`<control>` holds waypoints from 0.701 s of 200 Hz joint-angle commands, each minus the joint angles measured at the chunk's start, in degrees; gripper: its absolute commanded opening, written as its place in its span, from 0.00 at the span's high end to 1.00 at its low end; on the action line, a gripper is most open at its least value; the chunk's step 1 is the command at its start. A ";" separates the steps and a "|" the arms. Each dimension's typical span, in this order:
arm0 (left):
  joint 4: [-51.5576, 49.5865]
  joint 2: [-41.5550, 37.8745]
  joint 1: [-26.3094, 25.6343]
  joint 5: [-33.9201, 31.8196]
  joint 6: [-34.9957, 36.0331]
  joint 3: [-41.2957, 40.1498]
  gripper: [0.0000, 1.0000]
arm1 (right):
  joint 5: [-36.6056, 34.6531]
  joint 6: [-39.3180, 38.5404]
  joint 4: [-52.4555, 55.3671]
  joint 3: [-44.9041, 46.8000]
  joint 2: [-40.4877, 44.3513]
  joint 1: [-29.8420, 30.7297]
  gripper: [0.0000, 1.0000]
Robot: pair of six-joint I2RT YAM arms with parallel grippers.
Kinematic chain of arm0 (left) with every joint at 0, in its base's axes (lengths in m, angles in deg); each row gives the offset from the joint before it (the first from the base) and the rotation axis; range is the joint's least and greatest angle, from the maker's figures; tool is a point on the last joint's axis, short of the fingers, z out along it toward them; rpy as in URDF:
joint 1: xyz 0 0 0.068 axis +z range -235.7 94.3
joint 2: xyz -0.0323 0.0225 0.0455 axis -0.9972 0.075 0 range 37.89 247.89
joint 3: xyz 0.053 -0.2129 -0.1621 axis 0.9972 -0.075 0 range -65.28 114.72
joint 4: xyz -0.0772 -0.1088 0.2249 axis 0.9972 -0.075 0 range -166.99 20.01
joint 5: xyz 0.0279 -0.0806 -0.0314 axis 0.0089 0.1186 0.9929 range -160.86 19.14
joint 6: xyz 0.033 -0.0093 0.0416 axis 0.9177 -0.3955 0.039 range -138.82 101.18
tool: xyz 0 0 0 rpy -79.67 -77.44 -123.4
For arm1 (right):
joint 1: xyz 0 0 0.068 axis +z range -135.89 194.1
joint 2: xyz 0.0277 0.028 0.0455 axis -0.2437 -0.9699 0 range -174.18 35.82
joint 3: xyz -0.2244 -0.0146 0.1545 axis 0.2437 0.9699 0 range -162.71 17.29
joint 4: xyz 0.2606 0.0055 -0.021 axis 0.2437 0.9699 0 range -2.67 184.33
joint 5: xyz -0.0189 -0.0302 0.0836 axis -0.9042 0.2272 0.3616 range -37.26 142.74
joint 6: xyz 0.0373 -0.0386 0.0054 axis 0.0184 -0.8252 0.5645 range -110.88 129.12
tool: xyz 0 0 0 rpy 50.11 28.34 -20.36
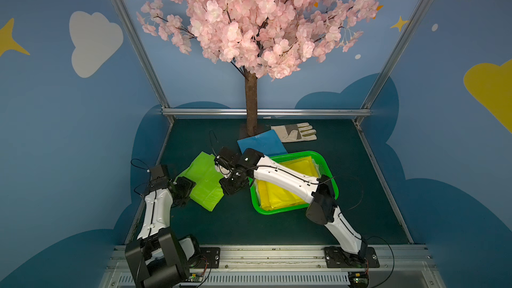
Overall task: Put the folded raincoat in the basket
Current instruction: Move the basket to the center of the board.
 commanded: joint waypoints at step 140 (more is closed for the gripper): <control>2.04 0.87 0.66 4.15 0.96 -1.80 0.35 | 6.67 1.77 -4.23 -2.25 -7.19 -12.71 0.51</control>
